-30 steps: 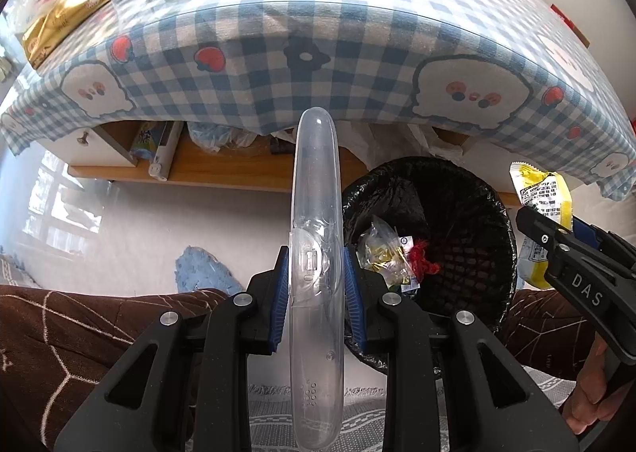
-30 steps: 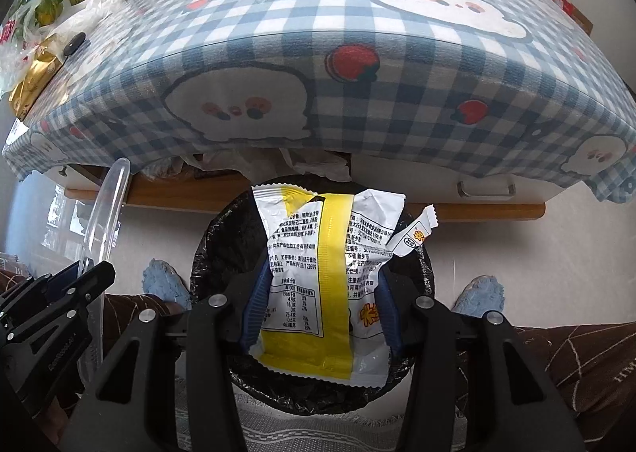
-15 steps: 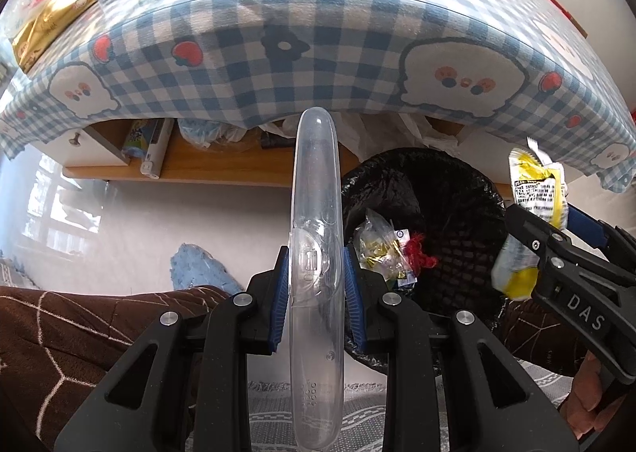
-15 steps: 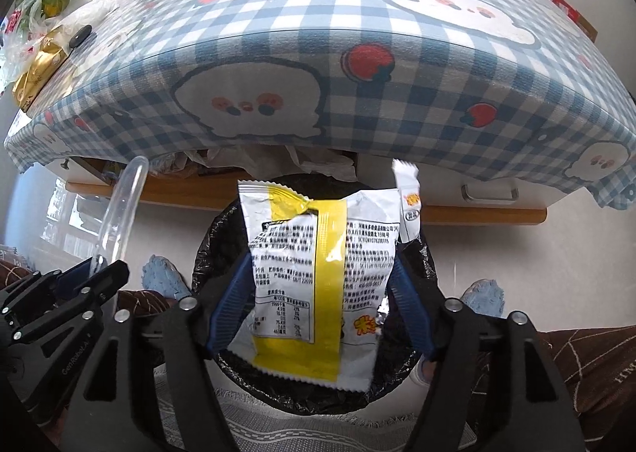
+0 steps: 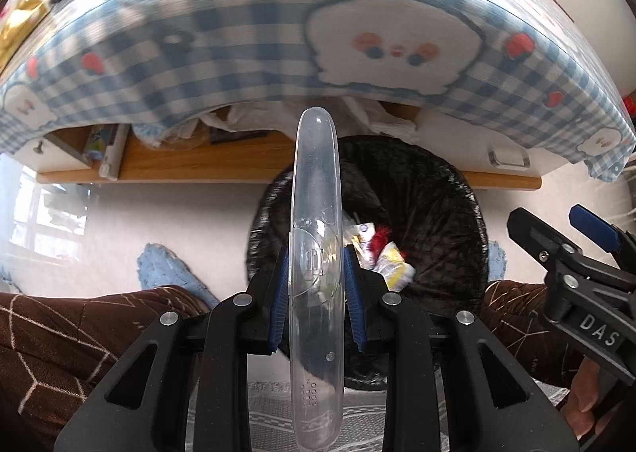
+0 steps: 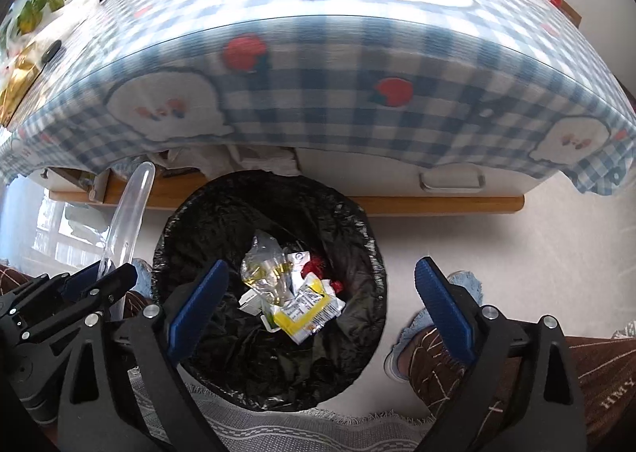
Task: Collect trash
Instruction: 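Open the left tool over the bin to drop the plastic tube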
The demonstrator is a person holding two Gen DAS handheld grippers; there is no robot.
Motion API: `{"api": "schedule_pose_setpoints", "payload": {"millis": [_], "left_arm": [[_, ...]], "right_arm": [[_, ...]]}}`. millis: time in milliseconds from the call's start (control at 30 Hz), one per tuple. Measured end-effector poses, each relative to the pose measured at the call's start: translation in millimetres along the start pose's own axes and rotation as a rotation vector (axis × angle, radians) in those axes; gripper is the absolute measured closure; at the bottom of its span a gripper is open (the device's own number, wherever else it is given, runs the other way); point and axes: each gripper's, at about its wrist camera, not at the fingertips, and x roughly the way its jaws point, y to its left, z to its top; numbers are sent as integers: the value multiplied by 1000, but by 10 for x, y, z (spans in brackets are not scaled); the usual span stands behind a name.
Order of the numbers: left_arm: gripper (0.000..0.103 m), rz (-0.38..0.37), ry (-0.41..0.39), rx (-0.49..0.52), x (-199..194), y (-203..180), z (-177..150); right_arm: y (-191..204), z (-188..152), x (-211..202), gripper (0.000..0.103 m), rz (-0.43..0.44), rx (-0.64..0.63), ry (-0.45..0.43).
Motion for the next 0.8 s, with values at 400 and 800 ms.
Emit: {"api": "schedule_pose_setpoints", "payload": {"millis": [400,800], "left_arm": [[77,-5,19,64,167,-498,48],[77,2,28,109,336,-717,49]], "right_arm": [[-641,10,-36,9,-92,64,49],[-742,35,-53,9,-112,87,38]]}}
